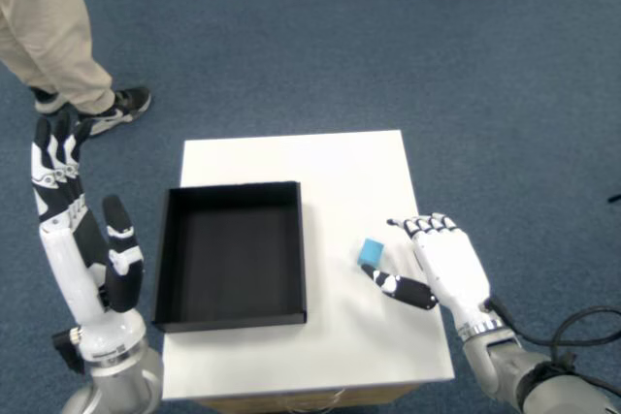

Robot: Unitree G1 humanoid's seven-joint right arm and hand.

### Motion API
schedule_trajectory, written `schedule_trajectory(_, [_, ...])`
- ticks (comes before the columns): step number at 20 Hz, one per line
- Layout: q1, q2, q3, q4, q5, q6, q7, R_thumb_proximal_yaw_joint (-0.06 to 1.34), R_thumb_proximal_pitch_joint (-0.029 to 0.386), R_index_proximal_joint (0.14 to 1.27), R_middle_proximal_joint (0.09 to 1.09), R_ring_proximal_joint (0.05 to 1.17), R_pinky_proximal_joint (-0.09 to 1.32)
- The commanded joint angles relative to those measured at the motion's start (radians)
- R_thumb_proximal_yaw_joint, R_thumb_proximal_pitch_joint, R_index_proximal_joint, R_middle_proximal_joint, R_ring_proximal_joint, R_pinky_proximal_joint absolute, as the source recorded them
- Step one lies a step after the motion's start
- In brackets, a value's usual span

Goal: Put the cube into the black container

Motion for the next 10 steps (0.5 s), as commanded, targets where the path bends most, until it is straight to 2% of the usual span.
schedule_trajectory(1, [-0.038, -0.019, -0.008, 0.021, 0.016, 0.012, -0.014, 0.32, -0.020, 0.39, 0.41, 0.39, 0.29])
schedule_trajectory(10, [-0.034, -0.016, -0.017, 0.021, 0.032, 0.047, 0.065, 0.33, -0.018, 0.39, 0.41, 0.39, 0.28])
